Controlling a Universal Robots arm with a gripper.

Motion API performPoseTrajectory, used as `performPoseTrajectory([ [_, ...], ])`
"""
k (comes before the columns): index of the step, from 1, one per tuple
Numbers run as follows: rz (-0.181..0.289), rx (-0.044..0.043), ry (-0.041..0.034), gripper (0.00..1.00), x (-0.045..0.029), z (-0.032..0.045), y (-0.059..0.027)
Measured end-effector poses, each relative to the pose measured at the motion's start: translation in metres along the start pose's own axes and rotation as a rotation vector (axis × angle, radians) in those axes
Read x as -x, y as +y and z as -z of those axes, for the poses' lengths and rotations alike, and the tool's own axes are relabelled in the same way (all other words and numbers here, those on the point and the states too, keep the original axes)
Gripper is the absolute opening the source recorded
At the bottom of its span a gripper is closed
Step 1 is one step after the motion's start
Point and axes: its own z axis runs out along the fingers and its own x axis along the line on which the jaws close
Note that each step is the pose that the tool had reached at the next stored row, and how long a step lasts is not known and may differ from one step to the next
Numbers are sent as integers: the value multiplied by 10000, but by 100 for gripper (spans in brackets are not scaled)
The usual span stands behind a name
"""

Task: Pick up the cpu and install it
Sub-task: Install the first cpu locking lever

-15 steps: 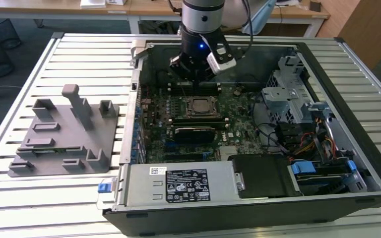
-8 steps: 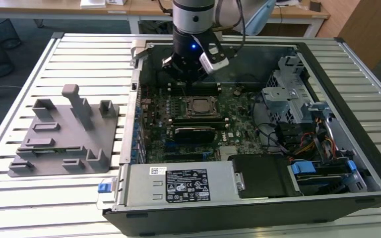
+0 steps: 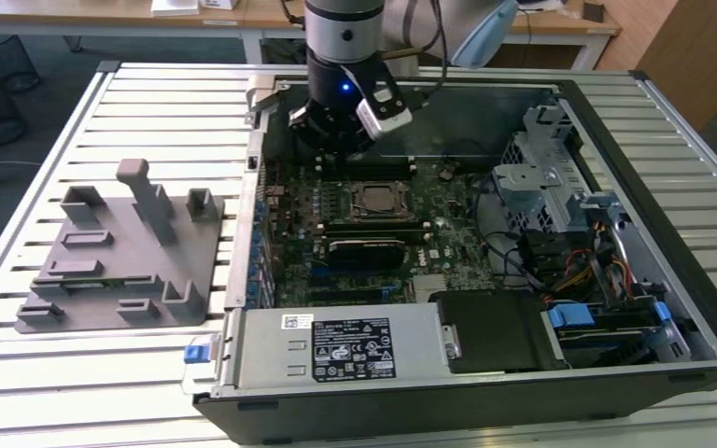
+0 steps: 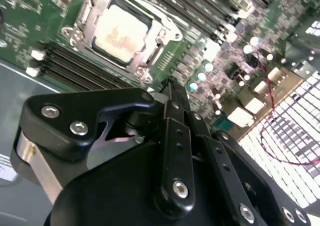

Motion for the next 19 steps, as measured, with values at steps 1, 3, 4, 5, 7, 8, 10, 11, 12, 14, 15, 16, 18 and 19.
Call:
performPoseTrajectory([
  [1, 3, 0, 0, 11, -24, 0, 2],
  [3, 22, 1, -1, 11, -62, -2, 13],
  [4, 43, 1, 0, 11, -72, -3, 25],
  [5, 67, -1, 1, 11, -80, -3, 37],
  [7, 118, 0, 1, 11, -92, -6, 70],
  [8, 147, 1, 1, 11, -98, -8, 86],
  [10, 237, 1, 2, 11, -105, -11, 116],
  [11, 299, -1, 5, 11, -106, -11, 127],
  [12, 370, 0, 5, 11, -106, -13, 136],
  [14, 477, -1, 6, 11, -108, -16, 161],
  [15, 509, -1, 7, 11, -107, -18, 182],
  [16, 530, 0, 6, 11, -106, -21, 205],
  [18, 568, 1, 7, 11, -105, -24, 243],
  [19, 588, 0, 7, 11, -105, -25, 258],
])
